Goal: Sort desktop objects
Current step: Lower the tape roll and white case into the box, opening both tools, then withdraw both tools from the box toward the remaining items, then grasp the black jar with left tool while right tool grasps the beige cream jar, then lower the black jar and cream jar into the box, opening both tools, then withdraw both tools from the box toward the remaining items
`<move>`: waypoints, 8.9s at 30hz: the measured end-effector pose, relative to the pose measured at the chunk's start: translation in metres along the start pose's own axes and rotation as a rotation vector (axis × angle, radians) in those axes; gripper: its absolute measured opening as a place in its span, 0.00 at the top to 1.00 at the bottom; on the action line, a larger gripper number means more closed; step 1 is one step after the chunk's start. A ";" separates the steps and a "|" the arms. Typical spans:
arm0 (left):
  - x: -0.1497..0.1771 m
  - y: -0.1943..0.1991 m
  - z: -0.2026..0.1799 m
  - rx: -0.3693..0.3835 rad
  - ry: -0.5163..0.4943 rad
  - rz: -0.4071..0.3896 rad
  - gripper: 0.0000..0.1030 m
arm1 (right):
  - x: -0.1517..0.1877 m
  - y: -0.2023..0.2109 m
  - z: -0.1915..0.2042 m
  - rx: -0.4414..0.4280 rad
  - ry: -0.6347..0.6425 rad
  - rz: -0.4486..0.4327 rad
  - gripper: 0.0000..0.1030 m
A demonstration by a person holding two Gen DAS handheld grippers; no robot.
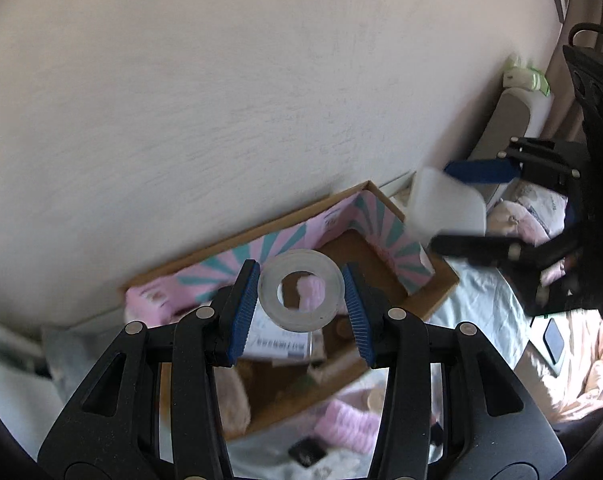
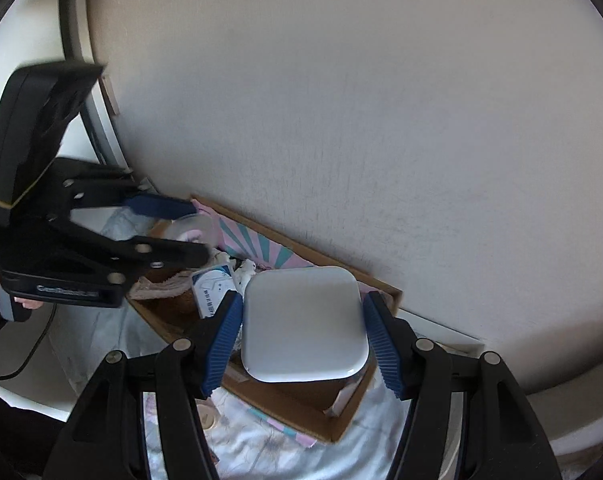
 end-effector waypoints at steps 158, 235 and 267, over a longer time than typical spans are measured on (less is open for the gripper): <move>0.185 0.052 -0.012 -0.143 0.439 -0.037 0.67 | 0.123 0.009 0.089 -0.171 0.113 0.057 0.70; 0.047 0.055 0.054 -0.115 0.132 -0.038 0.00 | 0.008 -0.002 0.015 0.078 -0.241 0.061 0.20; 0.170 -0.024 -0.051 0.038 -0.089 0.075 0.00 | 0.178 0.019 0.096 -0.001 -0.085 0.054 0.30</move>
Point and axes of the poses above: each gripper's, at about its wrist camera, not at the fingertips, and y roughly against the way its jaws point, z to its left, x to its underside, the point moved 10 cm from there along -y, roughly the way its jaws point, and after that the axes turned 13 degrees about x, right-handed, at the moved point
